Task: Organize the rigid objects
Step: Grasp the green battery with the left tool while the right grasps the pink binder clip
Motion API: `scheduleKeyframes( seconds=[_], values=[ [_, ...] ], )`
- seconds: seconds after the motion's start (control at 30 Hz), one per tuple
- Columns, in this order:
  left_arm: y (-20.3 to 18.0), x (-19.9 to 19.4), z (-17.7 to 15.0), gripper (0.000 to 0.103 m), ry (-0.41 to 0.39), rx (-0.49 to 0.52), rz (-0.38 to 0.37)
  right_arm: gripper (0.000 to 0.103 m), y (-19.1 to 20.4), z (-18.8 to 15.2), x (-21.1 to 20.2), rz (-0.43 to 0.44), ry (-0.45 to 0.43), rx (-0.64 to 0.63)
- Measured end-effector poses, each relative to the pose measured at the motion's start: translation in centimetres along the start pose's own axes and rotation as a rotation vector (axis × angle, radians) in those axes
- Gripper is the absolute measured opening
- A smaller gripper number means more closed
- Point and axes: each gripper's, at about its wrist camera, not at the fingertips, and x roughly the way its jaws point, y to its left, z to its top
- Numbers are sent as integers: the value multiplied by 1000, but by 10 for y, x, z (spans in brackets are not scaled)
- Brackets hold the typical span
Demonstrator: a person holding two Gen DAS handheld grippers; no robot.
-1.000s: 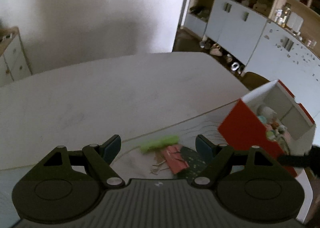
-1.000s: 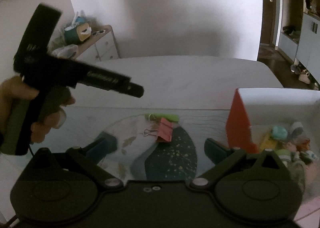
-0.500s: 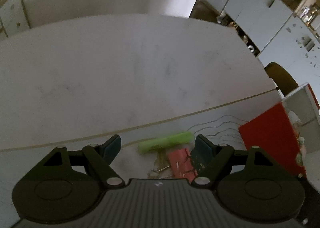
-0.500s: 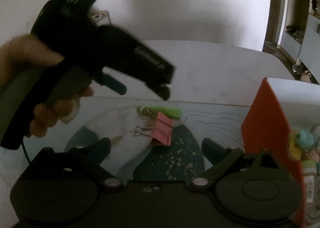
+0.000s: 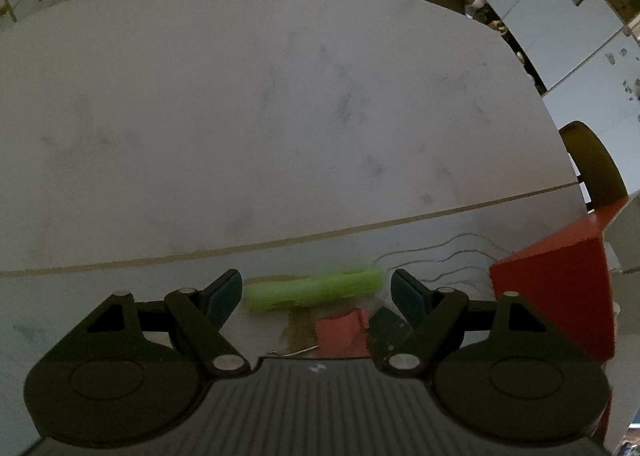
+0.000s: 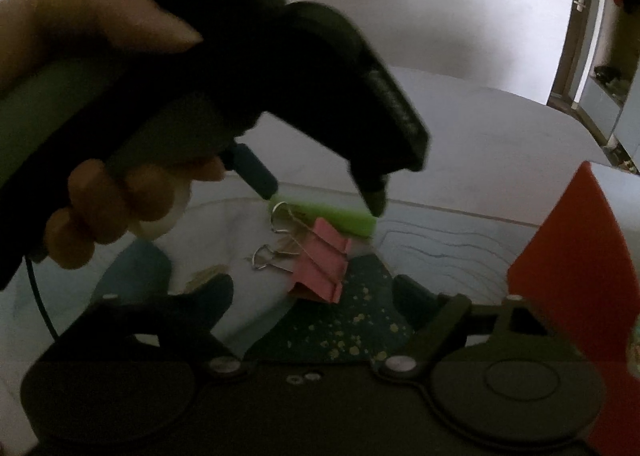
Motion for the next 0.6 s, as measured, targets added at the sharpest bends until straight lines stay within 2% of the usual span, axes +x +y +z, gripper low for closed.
scheduleKeyframes(
  seconds=[0.23,0.5,0.6],
  values=[
    [-5,11,2,82,34,-44,34,79,0,0,7,-2,12,-14],
    [-12,15,2,82,15,-102,56,69,3,-1,14,-5,20,-18],
    [-16,16,0,82,9,-96,68,64,6,-3,16,-7,24,-25]
  ],
)
